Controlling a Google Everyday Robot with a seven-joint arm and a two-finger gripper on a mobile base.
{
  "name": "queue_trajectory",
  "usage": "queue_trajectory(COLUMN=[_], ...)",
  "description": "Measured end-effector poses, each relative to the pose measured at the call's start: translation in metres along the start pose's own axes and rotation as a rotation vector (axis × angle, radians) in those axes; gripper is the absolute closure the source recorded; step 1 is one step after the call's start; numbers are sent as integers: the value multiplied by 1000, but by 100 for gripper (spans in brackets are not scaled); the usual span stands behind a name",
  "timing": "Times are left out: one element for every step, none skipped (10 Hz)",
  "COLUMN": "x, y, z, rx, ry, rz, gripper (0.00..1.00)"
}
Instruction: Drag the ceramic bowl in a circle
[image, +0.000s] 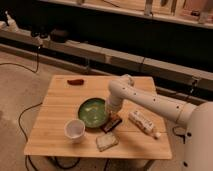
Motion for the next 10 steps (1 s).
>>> queue_trajectory(x=[-3, 0, 10, 22, 54, 82, 109, 135, 150, 160], y=[-30, -59, -88, -103, -117, -112, -99, -83, -69, -52], z=[2, 3, 4, 4, 4, 6, 7, 7, 4, 1], rx=[19, 40, 61, 74, 85, 78, 68, 56, 51, 39], ry=[4, 13, 29, 43, 74, 97, 114, 131, 144, 154], rz=[-61, -111, -153, -168, -169, -148, -116, -75, -42, -9], gripper=[100, 100, 100, 100, 100, 100, 100, 100, 100, 100])
